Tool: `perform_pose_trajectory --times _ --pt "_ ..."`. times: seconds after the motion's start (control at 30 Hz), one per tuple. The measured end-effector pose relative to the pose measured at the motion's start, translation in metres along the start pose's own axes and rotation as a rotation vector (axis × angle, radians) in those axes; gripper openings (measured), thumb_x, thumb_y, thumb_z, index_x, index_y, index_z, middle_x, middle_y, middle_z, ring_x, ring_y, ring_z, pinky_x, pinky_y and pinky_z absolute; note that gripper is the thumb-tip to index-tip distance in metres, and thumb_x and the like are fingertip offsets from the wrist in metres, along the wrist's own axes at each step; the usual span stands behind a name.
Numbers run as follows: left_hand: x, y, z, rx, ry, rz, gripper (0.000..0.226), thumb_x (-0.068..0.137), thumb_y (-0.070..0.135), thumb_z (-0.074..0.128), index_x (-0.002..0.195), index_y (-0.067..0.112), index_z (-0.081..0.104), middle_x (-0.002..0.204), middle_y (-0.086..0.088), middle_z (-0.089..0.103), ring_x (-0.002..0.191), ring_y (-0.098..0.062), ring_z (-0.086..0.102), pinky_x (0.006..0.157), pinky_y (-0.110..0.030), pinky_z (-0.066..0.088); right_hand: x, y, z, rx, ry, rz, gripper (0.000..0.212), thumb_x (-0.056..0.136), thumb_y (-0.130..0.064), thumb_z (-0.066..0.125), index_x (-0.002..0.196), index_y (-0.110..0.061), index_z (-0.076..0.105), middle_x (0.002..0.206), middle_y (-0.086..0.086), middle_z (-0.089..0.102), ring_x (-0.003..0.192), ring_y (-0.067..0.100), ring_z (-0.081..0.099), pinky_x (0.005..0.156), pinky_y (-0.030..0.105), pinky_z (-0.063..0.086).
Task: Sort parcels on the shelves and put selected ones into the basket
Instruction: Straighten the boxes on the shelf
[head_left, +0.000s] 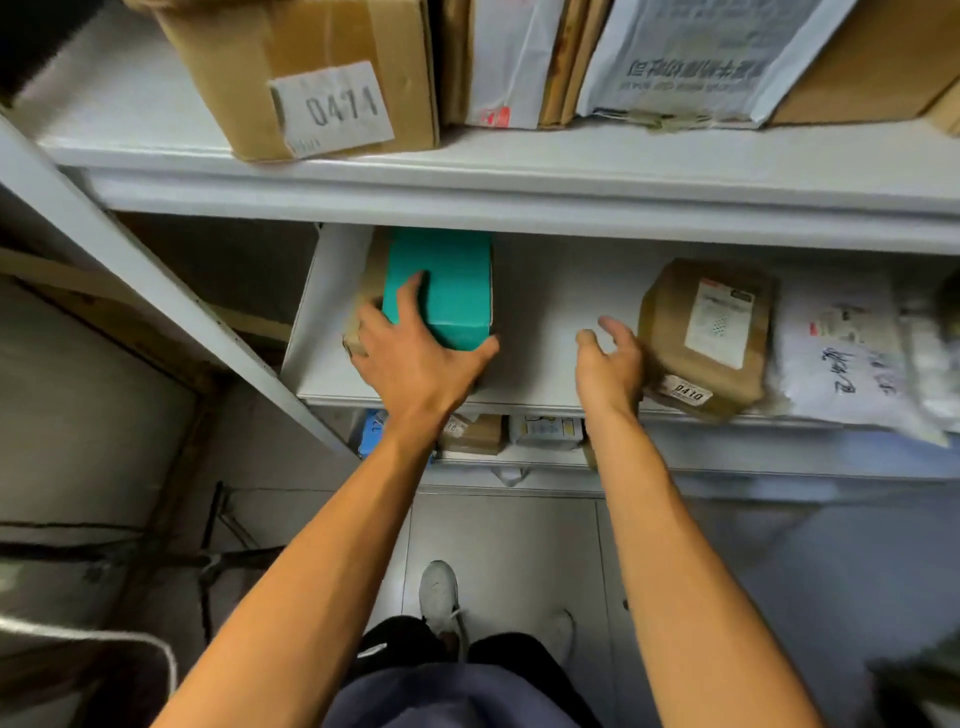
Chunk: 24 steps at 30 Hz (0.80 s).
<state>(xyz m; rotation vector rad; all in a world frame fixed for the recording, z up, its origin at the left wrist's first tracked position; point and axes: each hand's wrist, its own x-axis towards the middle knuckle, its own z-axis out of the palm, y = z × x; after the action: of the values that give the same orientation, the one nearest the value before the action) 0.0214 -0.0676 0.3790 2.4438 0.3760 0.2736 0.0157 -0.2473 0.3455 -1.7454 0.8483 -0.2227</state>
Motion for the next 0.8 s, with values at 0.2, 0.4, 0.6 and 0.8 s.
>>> perform_pose_trajectory --times 0.2,0.4,0.6,0.8 --pt "-0.023 0.000 -0.023 -1.045 -0.377 -0.185 0.071 0.065 0.060 0.064 0.128 0.026 0.058 0.124 -0.006 0.060 0.115 -0.022 0.058 0.089 -0.028 0.049 -0.049 -0.014 0.023 0.569 -0.460 0.190 0.068 0.077 -0.059 0.074 0.133 -0.024 0.062 0.131 0.007 0.066 0.121 0.025 0.062 0.094 0.037 0.052" --pt "-0.058 -0.003 -0.015 -1.523 -1.309 -0.850 0.086 0.076 0.080 0.040 0.131 0.017 0.059 0.123 -0.018 0.063 0.101 -0.037 0.064 0.082 -0.045 0.057 -0.070 -0.003 -0.027 0.871 -0.616 0.231 0.105 0.024 -0.071 0.092 0.114 -0.025 0.065 0.102 -0.001 0.078 0.094 0.017 0.074 0.078 0.033 0.058" --pt "-0.083 -0.003 0.018 -1.153 -1.189 -0.772 0.082 0.087 0.080 0.036 0.124 0.012 0.063 0.134 -0.030 0.057 0.121 -0.049 0.059 0.105 -0.058 0.045 -0.056 0.031 -0.085 0.852 -0.575 0.242 0.103 0.040 -0.058 0.094 0.131 -0.027 0.057 0.118 0.002 0.074 0.108 0.019 0.070 0.088 0.039 0.054" --pt "-0.116 0.007 0.042 -1.047 -1.071 -0.273 0.088 0.076 0.079 0.058 0.148 0.031 0.043 0.137 -0.008 0.062 0.118 -0.030 0.066 0.094 -0.048 0.056 -0.039 0.072 -0.141 0.862 -0.457 0.250 0.068 0.063 -0.037 0.074 0.127 -0.020 0.060 0.114 0.004 0.074 0.104 0.021 0.069 0.086 0.037 0.053"
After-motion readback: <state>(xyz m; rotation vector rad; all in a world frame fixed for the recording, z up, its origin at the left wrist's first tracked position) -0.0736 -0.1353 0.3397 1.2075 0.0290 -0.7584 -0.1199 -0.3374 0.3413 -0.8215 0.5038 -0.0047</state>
